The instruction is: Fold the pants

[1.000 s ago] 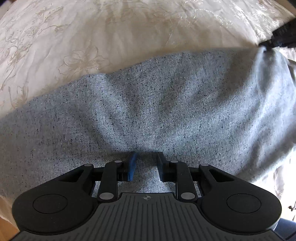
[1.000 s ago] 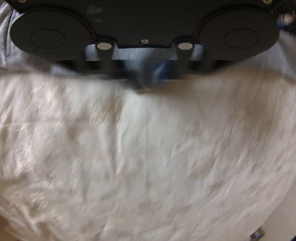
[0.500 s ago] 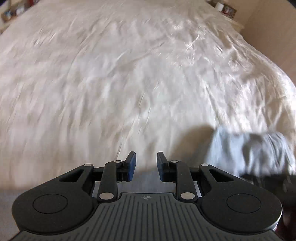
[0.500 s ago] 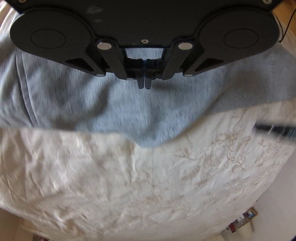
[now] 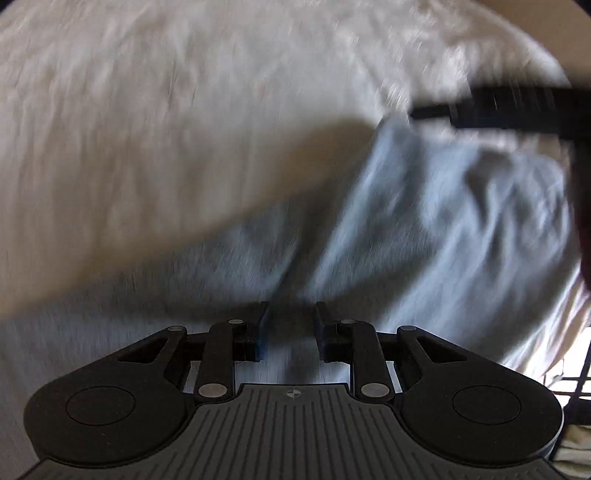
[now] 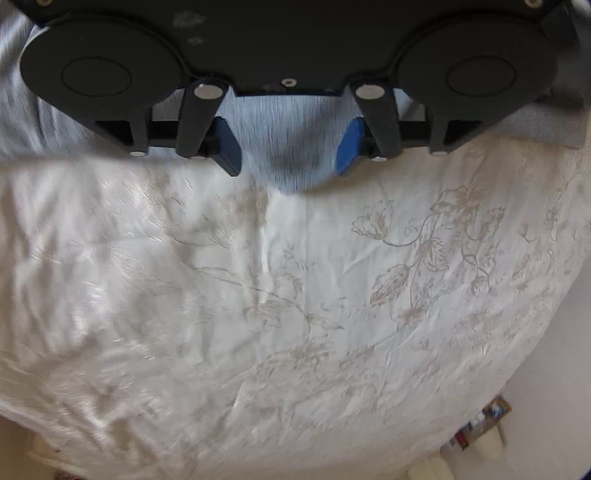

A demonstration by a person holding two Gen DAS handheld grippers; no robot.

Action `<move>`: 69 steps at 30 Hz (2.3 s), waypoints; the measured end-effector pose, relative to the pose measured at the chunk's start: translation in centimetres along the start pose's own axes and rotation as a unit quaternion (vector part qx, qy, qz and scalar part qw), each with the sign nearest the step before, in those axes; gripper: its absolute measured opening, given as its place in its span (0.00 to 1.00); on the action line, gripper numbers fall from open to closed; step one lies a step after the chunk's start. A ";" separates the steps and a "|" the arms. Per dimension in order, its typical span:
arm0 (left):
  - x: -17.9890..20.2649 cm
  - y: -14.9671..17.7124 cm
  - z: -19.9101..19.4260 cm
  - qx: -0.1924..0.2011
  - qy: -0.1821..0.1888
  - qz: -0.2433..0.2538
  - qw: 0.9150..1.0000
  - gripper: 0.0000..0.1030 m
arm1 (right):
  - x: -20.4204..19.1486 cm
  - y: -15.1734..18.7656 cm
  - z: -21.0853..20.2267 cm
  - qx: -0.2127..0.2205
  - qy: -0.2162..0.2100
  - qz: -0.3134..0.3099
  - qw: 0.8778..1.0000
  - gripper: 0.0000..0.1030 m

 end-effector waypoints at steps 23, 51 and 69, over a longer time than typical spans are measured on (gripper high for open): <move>-2.0 -7.2 -5.5 0.114 0.032 -0.043 0.992 0.24 | -1.0 6.5 -2.4 -0.039 0.013 -0.079 0.996 0.06; 0.4 -1.4 -1.4 0.017 0.033 -0.011 0.999 0.23 | -5.3 5.4 -4.7 -0.014 -0.010 -0.312 0.950 0.58; -2.6 -2.0 -5.4 0.104 -0.003 -0.038 0.994 0.24 | -3.8 2.1 -0.4 -0.017 0.013 -0.238 0.971 0.03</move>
Point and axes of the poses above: each gripper's, at about its wrist camera, not at the fingertips, and z roughly the way its jaws point, x to its right, y to its underside, the point moved 6 cm from there along z, roughly the way its jaws point, and after that the axes turned 1 degree about x, right-handed, at the moved point
